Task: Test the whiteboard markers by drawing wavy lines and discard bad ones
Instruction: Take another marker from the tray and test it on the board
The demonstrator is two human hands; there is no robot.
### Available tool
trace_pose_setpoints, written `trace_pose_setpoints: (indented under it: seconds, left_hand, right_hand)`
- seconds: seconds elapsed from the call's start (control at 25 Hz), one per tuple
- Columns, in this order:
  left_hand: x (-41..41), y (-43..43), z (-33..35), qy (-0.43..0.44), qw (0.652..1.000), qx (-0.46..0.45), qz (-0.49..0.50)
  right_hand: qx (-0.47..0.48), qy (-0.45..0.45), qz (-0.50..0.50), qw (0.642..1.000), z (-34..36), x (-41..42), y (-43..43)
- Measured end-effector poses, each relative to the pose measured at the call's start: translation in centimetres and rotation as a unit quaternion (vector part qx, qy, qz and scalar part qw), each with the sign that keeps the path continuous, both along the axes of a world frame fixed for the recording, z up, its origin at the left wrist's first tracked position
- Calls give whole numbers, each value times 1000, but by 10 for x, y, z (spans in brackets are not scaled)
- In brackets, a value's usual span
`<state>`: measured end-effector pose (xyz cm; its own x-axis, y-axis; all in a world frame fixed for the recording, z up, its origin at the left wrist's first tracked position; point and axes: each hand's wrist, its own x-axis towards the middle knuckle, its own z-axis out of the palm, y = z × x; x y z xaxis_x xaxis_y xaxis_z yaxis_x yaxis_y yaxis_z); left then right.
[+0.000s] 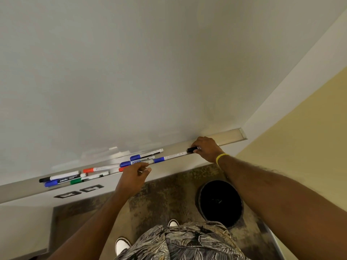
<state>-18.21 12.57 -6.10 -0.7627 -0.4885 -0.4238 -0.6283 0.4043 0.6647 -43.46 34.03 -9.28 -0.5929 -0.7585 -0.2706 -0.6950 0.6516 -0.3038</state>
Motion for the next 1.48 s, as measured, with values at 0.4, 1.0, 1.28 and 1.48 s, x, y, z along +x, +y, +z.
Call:
trace_pose_setpoints:
  seconds: [0.4,1.0,1.28,1.48]
  left_hand:
    - [4,-3,-1,4,1000,-10,8]
    - [41,-16,7,30,998,-29,37]
    - [36,-12,15,84,993,53,59]
    - [42,-7,19,112,990,68,55]
  right_hand:
    - [-46,15,40,998,1,17,-21]
    - [24,21,124,992,8,63,-89]
    - [-107,-115,79,984,39,132,-90]
    - [-114,-142,33,983,40,182,-88]
